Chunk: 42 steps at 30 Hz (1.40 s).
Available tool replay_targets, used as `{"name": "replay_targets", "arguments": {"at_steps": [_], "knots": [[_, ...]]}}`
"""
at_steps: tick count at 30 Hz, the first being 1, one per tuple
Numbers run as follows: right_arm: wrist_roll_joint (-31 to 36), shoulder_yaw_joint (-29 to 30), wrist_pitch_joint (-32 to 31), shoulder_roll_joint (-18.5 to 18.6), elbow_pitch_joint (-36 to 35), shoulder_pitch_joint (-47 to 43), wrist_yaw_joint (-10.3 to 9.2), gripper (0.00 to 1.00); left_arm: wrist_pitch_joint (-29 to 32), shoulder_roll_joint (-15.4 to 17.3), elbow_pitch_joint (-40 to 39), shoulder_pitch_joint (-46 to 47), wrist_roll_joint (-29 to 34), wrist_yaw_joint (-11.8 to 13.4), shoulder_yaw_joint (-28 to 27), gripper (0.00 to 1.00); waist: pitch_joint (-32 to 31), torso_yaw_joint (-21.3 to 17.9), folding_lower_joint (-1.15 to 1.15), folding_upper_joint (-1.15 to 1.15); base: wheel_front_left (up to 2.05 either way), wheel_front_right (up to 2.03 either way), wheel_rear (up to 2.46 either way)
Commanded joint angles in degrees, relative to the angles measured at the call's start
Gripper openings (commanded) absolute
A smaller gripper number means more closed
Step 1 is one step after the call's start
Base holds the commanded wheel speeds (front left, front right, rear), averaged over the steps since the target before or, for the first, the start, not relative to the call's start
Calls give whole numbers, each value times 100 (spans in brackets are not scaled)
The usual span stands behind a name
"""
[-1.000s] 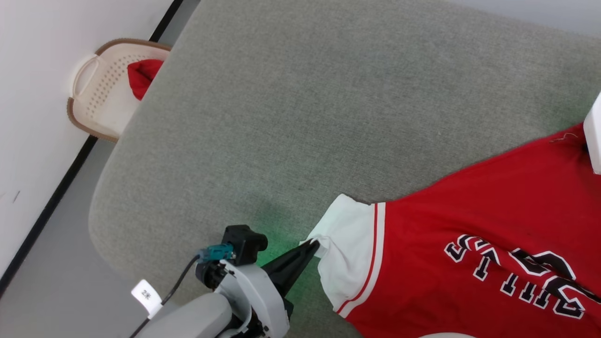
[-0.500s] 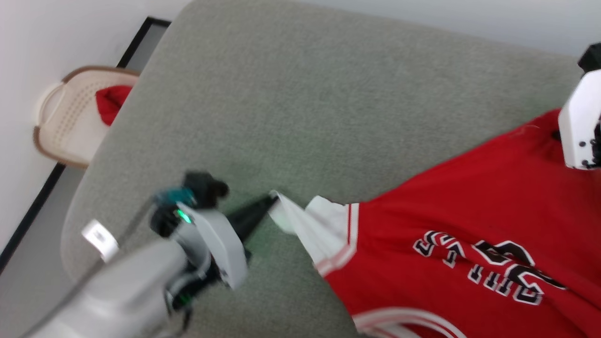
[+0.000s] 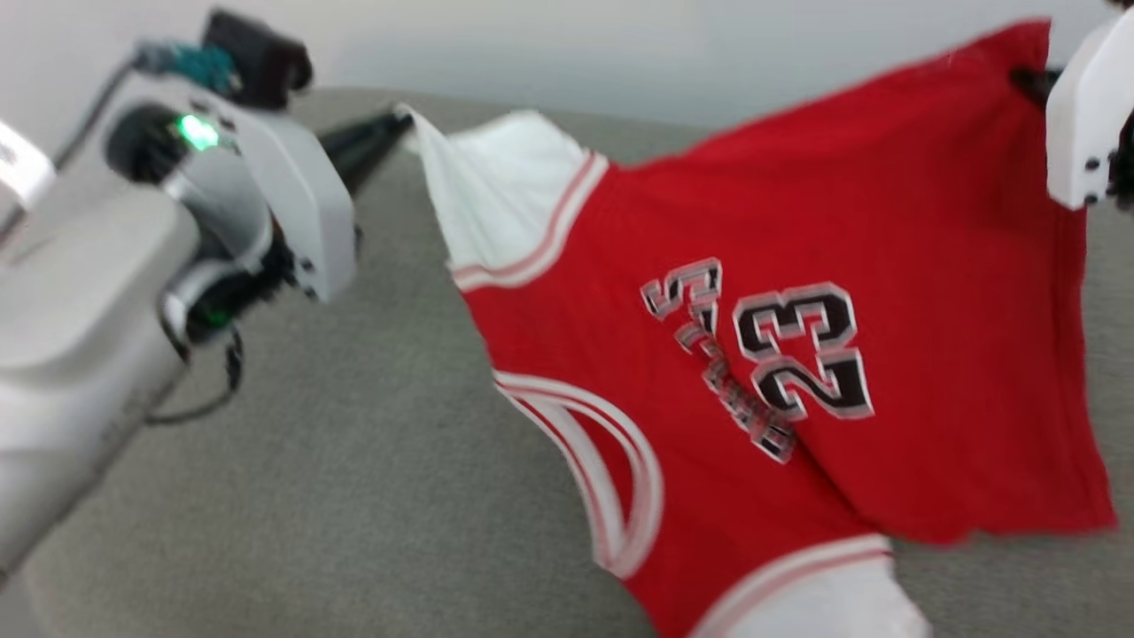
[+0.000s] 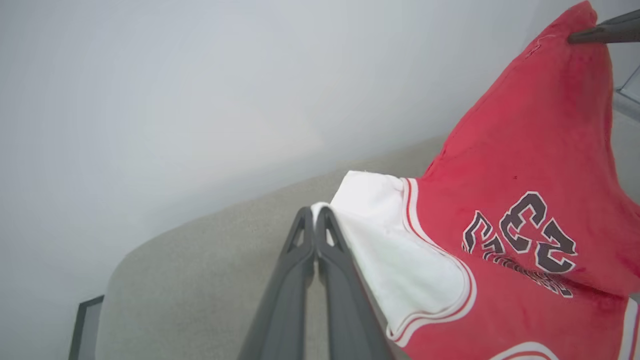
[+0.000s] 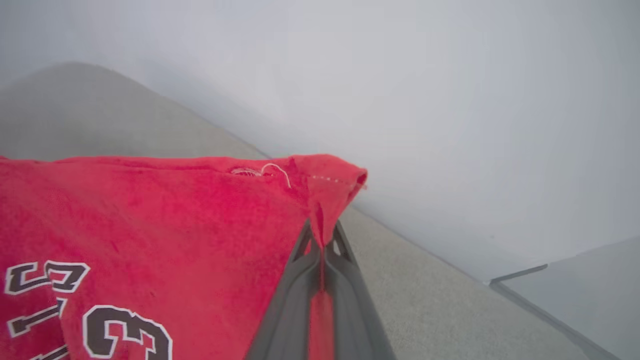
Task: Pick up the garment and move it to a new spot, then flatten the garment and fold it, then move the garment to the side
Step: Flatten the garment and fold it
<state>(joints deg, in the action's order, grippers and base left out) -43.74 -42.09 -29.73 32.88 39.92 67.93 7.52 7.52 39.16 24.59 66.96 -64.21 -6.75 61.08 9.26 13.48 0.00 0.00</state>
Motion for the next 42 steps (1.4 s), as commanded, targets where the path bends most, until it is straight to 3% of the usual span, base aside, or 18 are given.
{"name": "replay_targets", "arguments": {"at_steps": [1,13,26,31,36,39,42], "knots": [[161,111,236,-99,73,112,-6,0,97,59,83,239,74,-25,-3,0,-433,-439,0,0,0,0,0],[840,801,909,-586,559,521,-6,0,343,-70,894,1554,486,-71,71,0,-1006,-883,0,0,0,0,0],[1135,1298,538,-875,116,771,-6,0,414,-283,1460,2747,431,-73,359,0,-1052,-1192,0,0,0,0,0],[1223,1541,333,-835,-132,787,-6,0,472,-274,1454,3133,349,-74,497,0,-684,-1276,0,0,0,0,0],[1444,1870,222,-899,-339,954,-6,0,346,-195,1464,3539,416,-69,605,0,93,-1406,0,0,0,0,0],[1781,2085,449,-1049,-276,1125,-6,0,53,-212,1667,3854,672,-69,656,0,652,-1547,0,0,0,0,0],[2360,2302,1091,-1266,-101,1429,-6,0,-462,-322,2037,4262,1079,-16,692,0,1196,-1709,0,0,0,0,0]]}}
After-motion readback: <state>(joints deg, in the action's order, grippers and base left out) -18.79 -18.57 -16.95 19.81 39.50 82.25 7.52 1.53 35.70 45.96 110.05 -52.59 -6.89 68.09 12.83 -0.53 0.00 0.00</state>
